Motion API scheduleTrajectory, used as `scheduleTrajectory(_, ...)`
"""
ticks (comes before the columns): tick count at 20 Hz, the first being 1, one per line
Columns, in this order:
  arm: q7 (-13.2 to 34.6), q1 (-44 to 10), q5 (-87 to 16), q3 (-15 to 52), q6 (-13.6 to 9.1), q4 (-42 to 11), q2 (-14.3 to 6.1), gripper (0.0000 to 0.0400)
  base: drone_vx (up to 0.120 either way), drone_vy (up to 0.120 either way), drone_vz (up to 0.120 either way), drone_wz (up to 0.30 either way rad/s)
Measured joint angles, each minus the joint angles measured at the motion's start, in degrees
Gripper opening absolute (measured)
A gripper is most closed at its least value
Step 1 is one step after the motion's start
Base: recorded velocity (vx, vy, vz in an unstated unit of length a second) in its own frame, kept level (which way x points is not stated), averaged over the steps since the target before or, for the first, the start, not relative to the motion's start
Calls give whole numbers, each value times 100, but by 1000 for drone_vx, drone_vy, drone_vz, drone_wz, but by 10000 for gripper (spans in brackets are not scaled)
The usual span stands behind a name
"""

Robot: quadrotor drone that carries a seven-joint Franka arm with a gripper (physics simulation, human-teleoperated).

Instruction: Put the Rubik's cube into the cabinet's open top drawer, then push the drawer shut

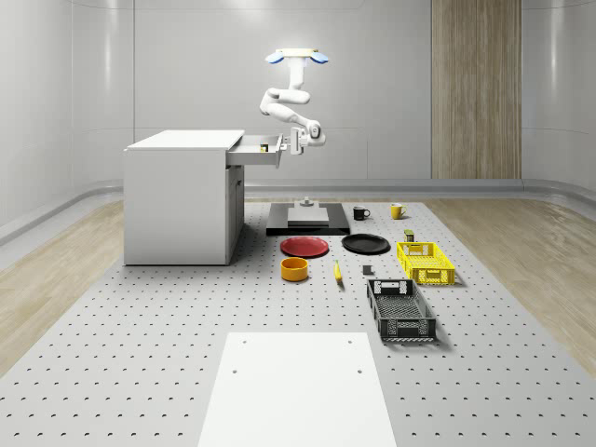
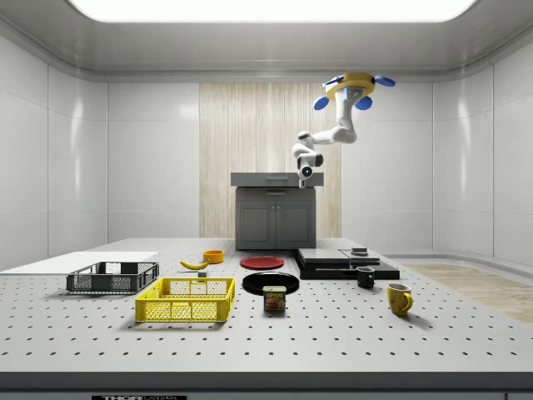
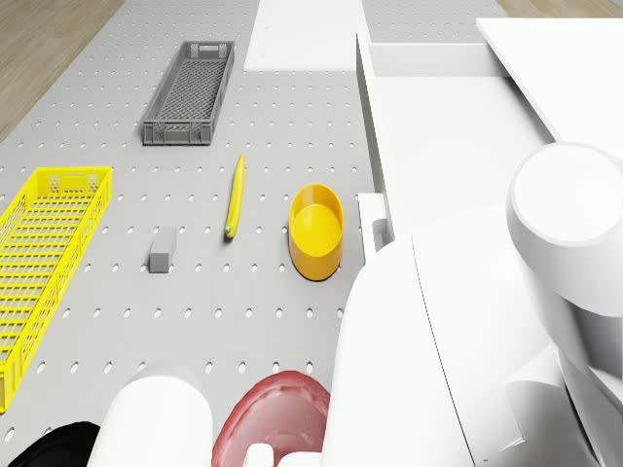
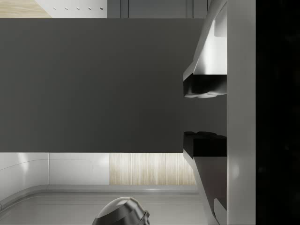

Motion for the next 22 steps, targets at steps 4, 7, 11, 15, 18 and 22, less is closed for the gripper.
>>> scheduleTrajectory(4,-343,353,-491,-76,4,-179,-44,105,0,0,0,0)
scheduleTrajectory(7,-470,631,-881,-151,27,-317,-86,105,0,0,0,0)
scheduleTrajectory(11,-619,985,-1354,-313,72,-510,-128,105,0,0,0,0)
scheduleTrajectory(15,-657,1350,-1855,-540,131,-702,-153,105,0,0,0,0)
scheduleTrajectory(18,-1270,1648,-2421,-568,183,-754,-176,105,0,0,0,0)
scheduleTrajectory(22,-2030,2094,-3252,-636,299,-818,-190,105,0,0,0,0)
